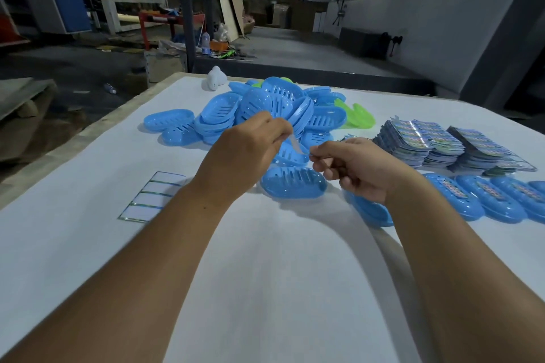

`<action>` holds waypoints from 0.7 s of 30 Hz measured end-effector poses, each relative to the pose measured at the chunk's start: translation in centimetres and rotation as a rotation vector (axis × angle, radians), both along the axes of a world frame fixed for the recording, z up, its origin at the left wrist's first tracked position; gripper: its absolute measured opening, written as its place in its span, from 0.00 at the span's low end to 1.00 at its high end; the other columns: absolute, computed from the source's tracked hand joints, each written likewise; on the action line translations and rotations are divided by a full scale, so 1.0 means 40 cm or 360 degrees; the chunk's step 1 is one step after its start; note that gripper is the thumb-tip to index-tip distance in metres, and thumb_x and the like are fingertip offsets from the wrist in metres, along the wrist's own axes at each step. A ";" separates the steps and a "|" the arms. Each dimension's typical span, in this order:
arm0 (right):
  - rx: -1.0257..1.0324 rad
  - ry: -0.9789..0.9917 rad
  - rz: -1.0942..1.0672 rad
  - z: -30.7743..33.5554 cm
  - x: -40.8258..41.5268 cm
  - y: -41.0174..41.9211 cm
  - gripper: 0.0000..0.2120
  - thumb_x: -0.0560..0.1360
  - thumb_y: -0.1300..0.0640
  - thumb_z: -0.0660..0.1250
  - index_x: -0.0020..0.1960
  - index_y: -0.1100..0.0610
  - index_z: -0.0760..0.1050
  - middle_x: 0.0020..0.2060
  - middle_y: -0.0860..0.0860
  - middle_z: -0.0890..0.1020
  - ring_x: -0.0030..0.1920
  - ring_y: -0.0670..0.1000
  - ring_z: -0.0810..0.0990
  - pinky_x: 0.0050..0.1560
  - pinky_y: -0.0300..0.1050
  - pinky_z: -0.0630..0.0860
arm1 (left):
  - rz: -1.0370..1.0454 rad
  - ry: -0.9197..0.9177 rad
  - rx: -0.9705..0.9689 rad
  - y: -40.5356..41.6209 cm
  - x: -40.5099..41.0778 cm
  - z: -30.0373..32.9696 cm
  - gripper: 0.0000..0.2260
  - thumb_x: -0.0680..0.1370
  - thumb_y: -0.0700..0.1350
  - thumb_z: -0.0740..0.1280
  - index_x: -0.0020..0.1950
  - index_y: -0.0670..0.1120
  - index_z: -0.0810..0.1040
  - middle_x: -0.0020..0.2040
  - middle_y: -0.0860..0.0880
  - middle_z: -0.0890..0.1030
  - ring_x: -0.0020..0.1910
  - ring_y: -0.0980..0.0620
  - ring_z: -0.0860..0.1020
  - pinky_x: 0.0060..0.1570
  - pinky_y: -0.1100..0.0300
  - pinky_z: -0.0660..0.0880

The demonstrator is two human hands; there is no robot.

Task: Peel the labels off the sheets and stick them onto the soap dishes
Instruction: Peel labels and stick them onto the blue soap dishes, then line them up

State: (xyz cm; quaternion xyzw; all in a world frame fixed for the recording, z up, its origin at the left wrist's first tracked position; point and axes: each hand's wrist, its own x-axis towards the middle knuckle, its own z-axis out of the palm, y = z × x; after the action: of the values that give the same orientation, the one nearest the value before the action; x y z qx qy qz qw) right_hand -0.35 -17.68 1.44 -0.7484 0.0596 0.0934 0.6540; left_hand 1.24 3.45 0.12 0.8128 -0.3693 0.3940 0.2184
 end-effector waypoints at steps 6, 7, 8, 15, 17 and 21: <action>0.0000 -0.0050 -0.0004 -0.011 0.008 0.007 0.12 0.74 0.58 0.73 0.33 0.54 0.81 0.29 0.49 0.80 0.24 0.42 0.74 0.19 0.32 0.63 | -0.0012 0.0005 -0.0017 -0.001 0.001 0.001 0.03 0.79 0.38 0.70 0.51 0.40 0.83 0.42 0.43 0.81 0.37 0.44 0.80 0.38 0.52 0.80; -0.0005 -0.0118 -0.0032 -0.013 0.009 0.009 0.14 0.75 0.59 0.72 0.31 0.54 0.81 0.29 0.49 0.79 0.24 0.43 0.74 0.20 0.33 0.63 | 0.0006 0.0022 -0.0013 0.000 0.004 -0.002 0.04 0.79 0.38 0.70 0.51 0.40 0.83 0.42 0.44 0.81 0.38 0.44 0.81 0.39 0.52 0.80; -0.0030 -0.0209 -0.0068 -0.014 0.010 0.011 0.13 0.75 0.60 0.72 0.31 0.55 0.82 0.29 0.49 0.80 0.24 0.43 0.74 0.20 0.34 0.64 | 0.0031 0.0051 -0.0014 0.002 0.009 -0.005 0.04 0.79 0.39 0.70 0.51 0.40 0.83 0.43 0.44 0.82 0.39 0.44 0.81 0.40 0.52 0.79; -0.0567 -0.0703 -0.0195 -0.037 0.014 0.006 0.11 0.77 0.60 0.69 0.38 0.63 0.82 0.29 0.50 0.83 0.25 0.45 0.76 0.23 0.39 0.71 | 0.0283 0.0670 -0.0252 -0.003 0.027 -0.046 0.07 0.78 0.44 0.68 0.43 0.45 0.84 0.37 0.51 0.81 0.38 0.51 0.77 0.41 0.55 0.74; -0.0618 -0.0746 -0.0167 -0.039 0.015 0.010 0.10 0.77 0.59 0.70 0.38 0.62 0.82 0.30 0.50 0.84 0.25 0.45 0.76 0.23 0.40 0.72 | 0.0228 0.0964 -0.0556 -0.017 0.027 -0.048 0.12 0.78 0.50 0.69 0.37 0.47 0.82 0.30 0.53 0.78 0.31 0.55 0.74 0.35 0.59 0.72; -0.0599 -0.0791 -0.0129 -0.036 0.014 0.013 0.09 0.78 0.59 0.69 0.40 0.61 0.82 0.32 0.50 0.85 0.25 0.44 0.76 0.22 0.40 0.72 | 0.0157 0.1313 -0.0777 -0.034 0.025 -0.051 0.13 0.75 0.54 0.70 0.36 0.47 0.83 0.31 0.50 0.81 0.31 0.49 0.77 0.36 0.53 0.76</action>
State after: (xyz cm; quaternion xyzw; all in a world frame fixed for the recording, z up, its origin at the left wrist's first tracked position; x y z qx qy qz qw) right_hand 0.19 -17.17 -0.01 -0.8532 -0.0561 -0.1312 0.5017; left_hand 2.22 2.09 -1.92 0.8428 -0.1097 0.1238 0.5122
